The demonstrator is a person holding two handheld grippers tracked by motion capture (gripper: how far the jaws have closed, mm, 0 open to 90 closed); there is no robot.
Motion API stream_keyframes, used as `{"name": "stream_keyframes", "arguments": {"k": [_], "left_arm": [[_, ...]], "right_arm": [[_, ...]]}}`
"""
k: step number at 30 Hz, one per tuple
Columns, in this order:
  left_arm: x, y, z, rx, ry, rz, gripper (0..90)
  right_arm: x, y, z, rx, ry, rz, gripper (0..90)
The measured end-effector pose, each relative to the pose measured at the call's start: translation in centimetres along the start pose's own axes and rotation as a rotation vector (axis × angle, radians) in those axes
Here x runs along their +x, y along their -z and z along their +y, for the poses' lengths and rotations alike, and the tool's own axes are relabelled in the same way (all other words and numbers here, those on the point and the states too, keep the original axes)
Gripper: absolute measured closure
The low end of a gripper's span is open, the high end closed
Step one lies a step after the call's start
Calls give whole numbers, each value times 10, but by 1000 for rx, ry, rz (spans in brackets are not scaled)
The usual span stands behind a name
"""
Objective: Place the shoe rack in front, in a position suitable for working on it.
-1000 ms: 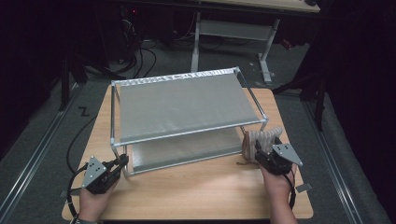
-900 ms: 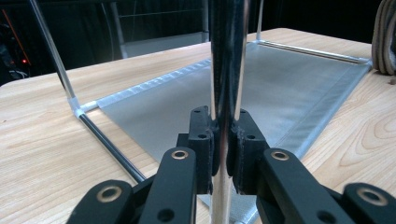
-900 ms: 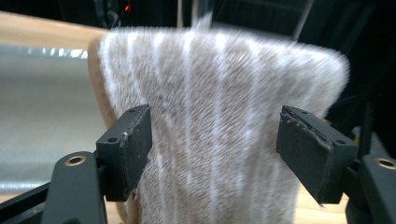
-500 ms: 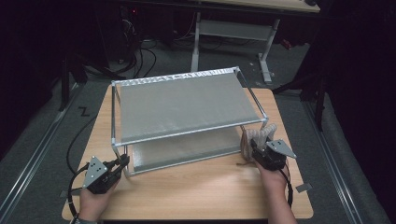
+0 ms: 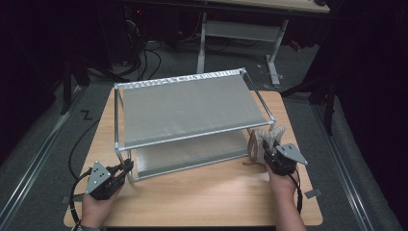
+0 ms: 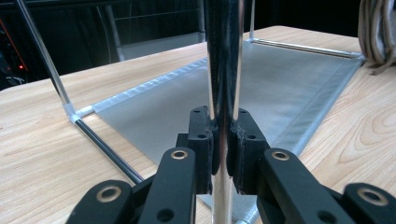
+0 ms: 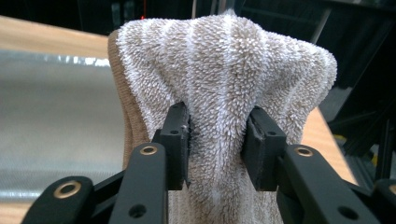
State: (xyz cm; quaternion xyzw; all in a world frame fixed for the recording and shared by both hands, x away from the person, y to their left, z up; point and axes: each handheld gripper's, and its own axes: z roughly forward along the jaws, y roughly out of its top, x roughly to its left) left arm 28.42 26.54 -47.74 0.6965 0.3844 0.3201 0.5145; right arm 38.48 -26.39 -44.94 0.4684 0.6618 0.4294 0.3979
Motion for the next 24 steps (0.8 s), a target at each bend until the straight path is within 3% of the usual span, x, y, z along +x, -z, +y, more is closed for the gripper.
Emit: {"name": "stream_keyframes", "arguments": {"k": [6,8,15,20,24], "left_arm": [[0,0,0,0,0,0,801],[0,0,0,-1,-1,-1,801],[1,0,-1,-4,-4,-5,801],[1,0,-1,-5,-3,-8,801],[1,0,-1,-5,-3,-8,800]], "right_arm": [[1,13,20,-97,-2,-17,645],[0,12,24,-98,6,-27,637],[1,1,14,-55,-6,-10,627],[2,-12,-6,35,-21,0,627],[2,-17,-14,64,-32,6,629]]}}
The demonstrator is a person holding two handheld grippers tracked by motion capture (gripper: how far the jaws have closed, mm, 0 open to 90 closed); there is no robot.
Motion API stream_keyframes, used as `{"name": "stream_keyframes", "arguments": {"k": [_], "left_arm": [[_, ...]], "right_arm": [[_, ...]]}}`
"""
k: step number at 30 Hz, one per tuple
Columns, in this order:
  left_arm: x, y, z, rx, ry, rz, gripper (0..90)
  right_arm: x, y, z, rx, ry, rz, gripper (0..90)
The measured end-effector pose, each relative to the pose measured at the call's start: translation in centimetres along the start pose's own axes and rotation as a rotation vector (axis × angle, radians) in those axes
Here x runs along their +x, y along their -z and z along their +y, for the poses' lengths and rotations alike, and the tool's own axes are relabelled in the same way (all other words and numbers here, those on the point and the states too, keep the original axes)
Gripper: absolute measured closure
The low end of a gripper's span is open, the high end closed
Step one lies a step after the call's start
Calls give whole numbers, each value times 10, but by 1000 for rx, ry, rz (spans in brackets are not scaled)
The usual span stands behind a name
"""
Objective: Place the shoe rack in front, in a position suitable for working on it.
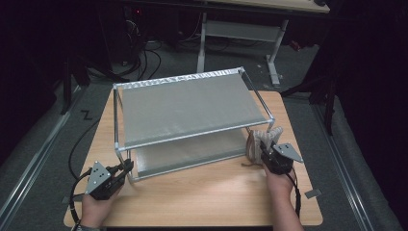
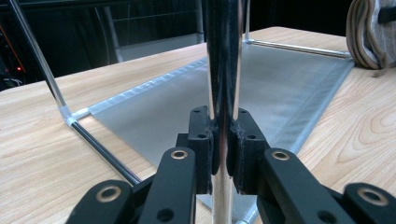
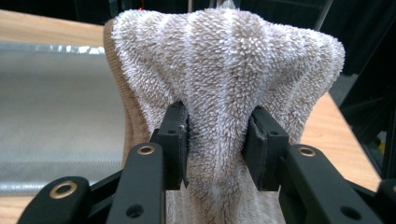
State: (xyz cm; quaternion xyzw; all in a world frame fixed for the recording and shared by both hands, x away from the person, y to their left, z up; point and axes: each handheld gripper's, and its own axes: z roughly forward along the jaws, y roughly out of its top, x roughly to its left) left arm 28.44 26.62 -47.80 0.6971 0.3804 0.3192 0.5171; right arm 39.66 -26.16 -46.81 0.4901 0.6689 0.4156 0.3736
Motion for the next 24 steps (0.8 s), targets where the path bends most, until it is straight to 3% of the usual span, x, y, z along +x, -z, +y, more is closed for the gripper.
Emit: {"name": "stream_keyframes", "arguments": {"k": [9,14,19,23,24], "left_arm": [[0,0,0,1,-1,1,800],[0,0,0,-1,0,0,800],[0,0,0,-2,-2,1,799],[0,0,0,-2,-5,8,797],[1,1,0,3,-4,19,797]], "right_arm": [[0,-12,-18,128,-2,7,652],[-1,-13,-22,166,2,11,668],[-5,0,-24,172,12,2,693],[-12,15,-26,161,13,-32,700],[-19,22,-27,158,12,-60,703]]}}
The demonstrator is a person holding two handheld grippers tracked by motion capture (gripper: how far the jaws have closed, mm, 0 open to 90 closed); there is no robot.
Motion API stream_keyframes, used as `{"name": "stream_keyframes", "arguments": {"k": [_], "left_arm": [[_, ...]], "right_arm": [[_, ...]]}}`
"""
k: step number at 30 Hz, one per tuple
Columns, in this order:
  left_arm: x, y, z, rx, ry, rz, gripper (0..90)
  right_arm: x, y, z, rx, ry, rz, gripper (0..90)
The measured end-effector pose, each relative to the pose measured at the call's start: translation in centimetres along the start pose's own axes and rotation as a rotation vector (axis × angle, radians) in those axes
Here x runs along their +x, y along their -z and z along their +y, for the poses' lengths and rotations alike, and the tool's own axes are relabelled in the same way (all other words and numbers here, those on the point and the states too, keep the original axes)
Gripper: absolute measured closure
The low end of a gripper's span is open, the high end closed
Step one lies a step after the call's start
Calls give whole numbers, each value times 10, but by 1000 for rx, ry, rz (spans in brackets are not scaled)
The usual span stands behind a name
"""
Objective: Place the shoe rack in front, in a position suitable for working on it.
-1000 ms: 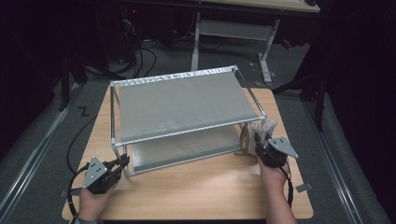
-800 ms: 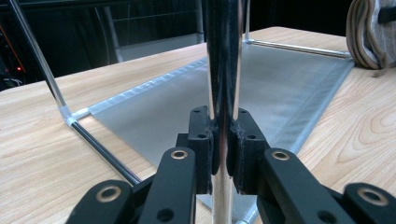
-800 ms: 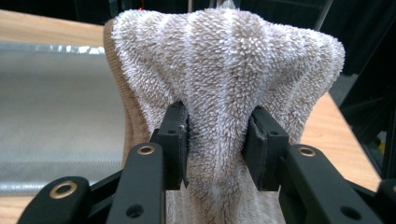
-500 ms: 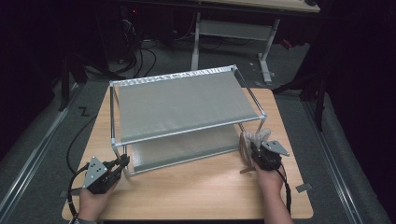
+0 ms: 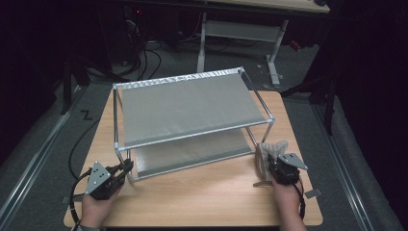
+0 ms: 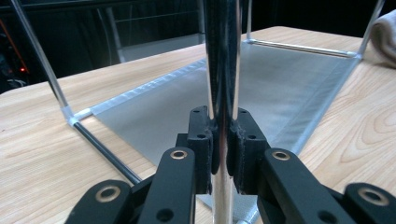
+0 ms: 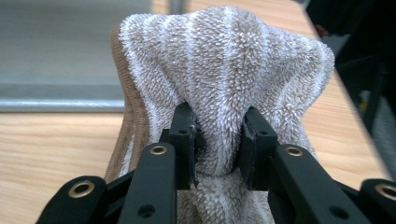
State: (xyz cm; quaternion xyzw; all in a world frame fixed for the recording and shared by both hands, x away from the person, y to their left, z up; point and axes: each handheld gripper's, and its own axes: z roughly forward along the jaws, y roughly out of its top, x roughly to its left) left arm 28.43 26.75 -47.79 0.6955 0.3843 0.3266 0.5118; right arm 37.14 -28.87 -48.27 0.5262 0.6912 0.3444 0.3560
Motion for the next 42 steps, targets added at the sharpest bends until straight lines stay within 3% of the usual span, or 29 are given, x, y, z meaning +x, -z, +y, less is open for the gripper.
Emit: {"name": "stream_keyframes", "arguments": {"k": [5,8,11,17,22,30,37,42], "left_arm": [[8,5,-1,11,25,55,797],[15,9,-3,16,53,99,798],[20,12,-4,15,72,124,800],[21,14,-5,17,69,140,799],[23,16,-7,14,82,148,800],[22,12,-6,14,87,149,803],[16,-1,2,39,89,131,802],[19,-16,8,62,88,137,800]], "right_arm": [[-21,7,-2,0,-41,-70,706],[-25,2,1,4,-54,-72,705],[-19,-7,7,9,-41,-48,703],[9,-21,21,7,27,22,703],[18,-24,24,-7,62,66,706],[24,-8,16,-58,86,123,716],[17,14,1,-85,60,120,717],[9,27,-8,-97,60,111,717]]}}
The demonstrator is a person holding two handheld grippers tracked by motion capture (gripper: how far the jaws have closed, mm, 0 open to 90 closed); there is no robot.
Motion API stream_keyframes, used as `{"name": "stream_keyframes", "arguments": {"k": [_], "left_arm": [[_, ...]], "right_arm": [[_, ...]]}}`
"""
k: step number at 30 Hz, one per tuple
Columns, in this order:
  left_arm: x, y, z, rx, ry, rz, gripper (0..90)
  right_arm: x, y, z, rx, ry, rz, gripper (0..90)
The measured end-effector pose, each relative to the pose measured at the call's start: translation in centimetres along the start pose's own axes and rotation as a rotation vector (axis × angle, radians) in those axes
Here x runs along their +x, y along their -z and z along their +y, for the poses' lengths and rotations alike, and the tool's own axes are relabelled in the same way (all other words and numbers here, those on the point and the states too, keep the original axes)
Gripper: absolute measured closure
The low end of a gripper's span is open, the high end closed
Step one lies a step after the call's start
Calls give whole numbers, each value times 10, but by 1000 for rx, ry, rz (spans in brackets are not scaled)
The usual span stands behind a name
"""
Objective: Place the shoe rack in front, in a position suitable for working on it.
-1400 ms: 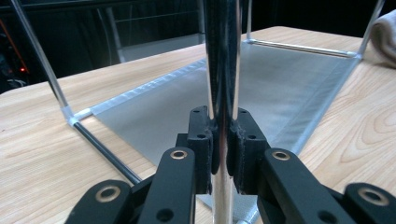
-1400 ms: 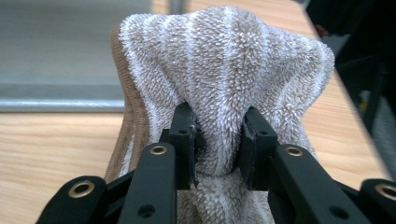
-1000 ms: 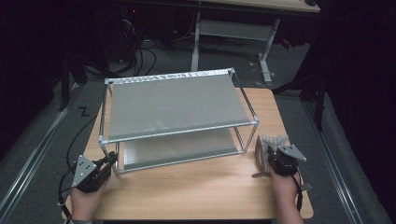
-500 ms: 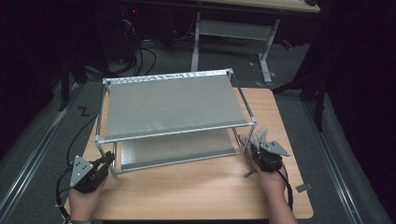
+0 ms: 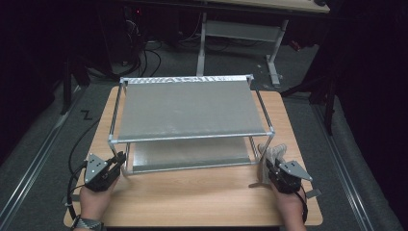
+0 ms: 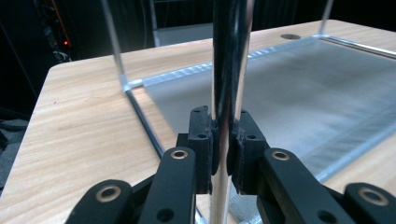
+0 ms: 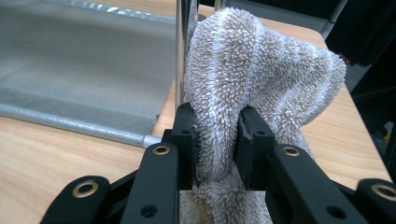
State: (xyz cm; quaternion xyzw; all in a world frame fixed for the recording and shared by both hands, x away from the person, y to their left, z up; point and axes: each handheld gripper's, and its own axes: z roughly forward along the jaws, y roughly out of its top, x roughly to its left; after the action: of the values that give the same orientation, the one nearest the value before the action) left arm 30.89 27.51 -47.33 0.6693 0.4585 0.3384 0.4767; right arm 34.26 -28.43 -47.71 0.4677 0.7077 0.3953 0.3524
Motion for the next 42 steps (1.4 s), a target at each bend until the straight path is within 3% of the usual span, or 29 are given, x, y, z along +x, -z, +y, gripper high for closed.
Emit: {"name": "stream_keyframes", "arguments": {"k": [9,17,21,25,28,30,33,35,37,39,42], "left_arm": [[1,-27,6,-10,27,27,790],[4,-55,4,33,40,36,769],[1,-48,2,50,50,59,632],[5,-29,1,43,98,115,484],[8,-15,-1,91,117,121,412],[1,-4,-2,84,127,99,411],[-10,4,-3,73,106,68,418],[-25,7,-9,68,65,13,421],[-31,6,-11,82,74,-45,421],[-38,10,-3,51,80,-87,410],[-52,18,22,-19,25,-117,398]], "right_arm": [[-3,13,-7,-1,-17,-7,712],[-5,21,-10,7,-17,-9,707],[-5,24,-12,4,-16,-10,707],[-3,25,-14,2,-21,-11,706],[-2,26,-15,3,-21,-9,705],[-1,27,-15,1,-24,-7,704],[1,28,-16,1,-30,-9,704],[3,29,-16,3,-24,-12,702],[4,30,-16,4,-18,-10,701],[5,32,-16,7,-18,-6,700],[8,32,-15,10,-12,-7,698]]}}
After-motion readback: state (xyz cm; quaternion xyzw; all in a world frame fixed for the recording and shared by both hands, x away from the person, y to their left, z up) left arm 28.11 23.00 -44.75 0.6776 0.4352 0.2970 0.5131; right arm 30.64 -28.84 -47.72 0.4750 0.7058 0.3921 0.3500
